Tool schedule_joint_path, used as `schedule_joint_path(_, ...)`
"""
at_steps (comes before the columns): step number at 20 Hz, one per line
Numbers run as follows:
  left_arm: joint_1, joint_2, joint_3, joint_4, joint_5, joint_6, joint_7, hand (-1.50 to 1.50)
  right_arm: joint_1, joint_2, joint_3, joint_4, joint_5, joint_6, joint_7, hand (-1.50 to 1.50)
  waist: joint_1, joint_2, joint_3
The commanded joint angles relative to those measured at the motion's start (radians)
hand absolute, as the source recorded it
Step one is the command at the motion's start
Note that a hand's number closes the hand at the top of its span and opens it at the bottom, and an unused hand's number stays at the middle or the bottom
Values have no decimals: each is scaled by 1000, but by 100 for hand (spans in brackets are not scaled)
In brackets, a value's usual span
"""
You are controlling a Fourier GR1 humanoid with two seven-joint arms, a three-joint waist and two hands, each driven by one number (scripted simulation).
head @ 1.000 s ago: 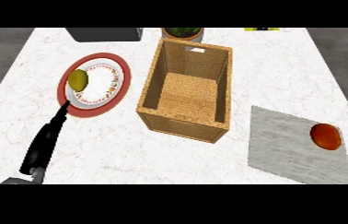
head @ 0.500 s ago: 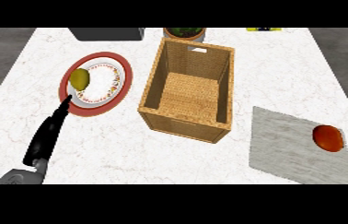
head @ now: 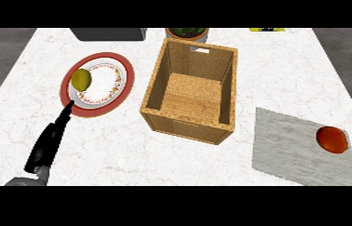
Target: Pick the tomato from the placemat and place it in the basket
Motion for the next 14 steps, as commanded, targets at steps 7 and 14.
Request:
schedule_joint_path(7,-39,-57,82,68,-54,-64,-22,0,-91,-21,-55,60,45,21,37,-150,-2,1,0)
schedule_joint_path(14,32,-82,99,-49,-96,-85,16,0,-195,-21,-51,157,64,22,25,-150,3,0,0)
